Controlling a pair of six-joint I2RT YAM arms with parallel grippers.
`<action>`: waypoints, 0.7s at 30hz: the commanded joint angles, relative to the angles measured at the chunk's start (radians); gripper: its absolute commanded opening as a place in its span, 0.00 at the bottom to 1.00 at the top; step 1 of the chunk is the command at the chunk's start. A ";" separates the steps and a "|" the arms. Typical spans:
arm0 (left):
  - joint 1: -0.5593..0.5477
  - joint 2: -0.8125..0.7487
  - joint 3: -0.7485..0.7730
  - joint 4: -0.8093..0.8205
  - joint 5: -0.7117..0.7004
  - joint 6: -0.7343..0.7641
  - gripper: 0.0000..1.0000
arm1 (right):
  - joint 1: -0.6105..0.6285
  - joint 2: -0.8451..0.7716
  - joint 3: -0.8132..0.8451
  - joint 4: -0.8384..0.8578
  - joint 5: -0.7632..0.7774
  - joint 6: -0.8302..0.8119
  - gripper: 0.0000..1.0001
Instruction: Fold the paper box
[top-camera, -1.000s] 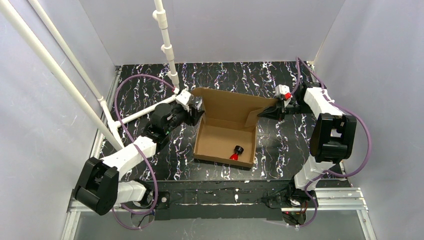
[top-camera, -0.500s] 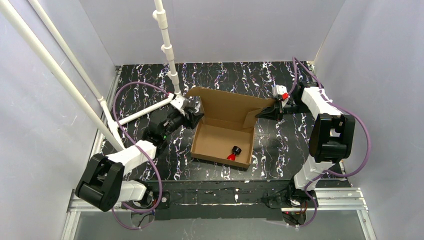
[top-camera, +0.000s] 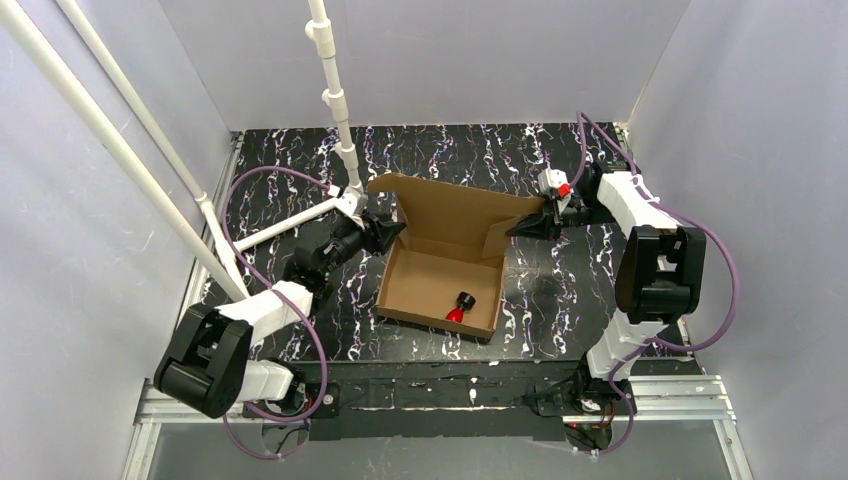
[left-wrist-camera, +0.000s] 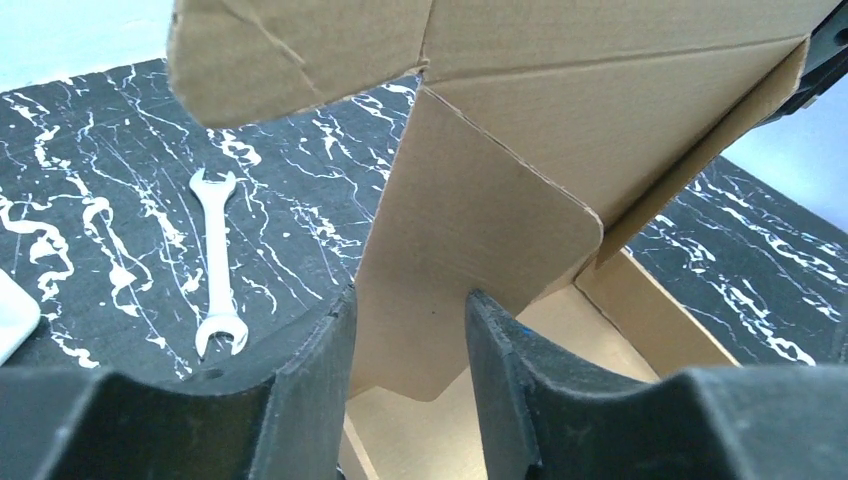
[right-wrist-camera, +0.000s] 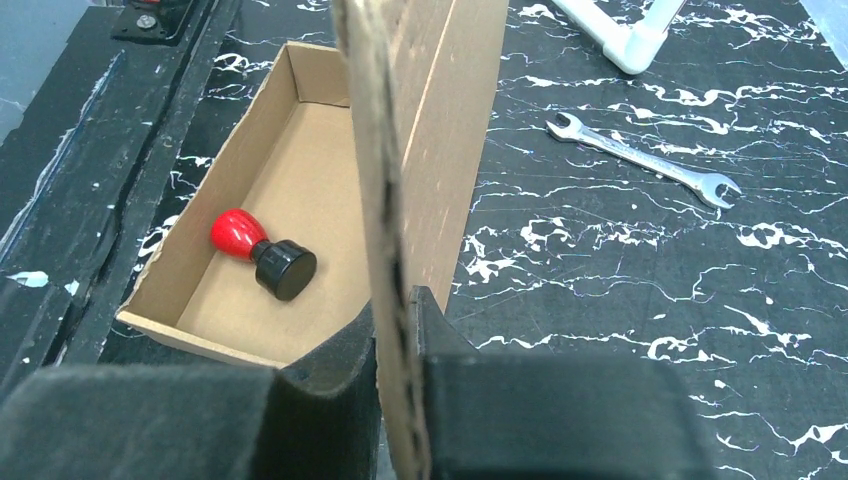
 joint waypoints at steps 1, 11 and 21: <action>0.005 -0.063 -0.018 0.053 0.038 0.007 0.47 | 0.016 0.021 0.013 -0.036 0.082 0.028 0.01; 0.055 -0.188 -0.130 0.050 0.096 0.009 0.57 | 0.023 -0.016 0.002 -0.036 0.106 0.039 0.01; 0.087 -0.105 -0.106 0.116 0.183 -0.043 0.54 | 0.062 -0.056 -0.024 -0.036 0.104 0.043 0.01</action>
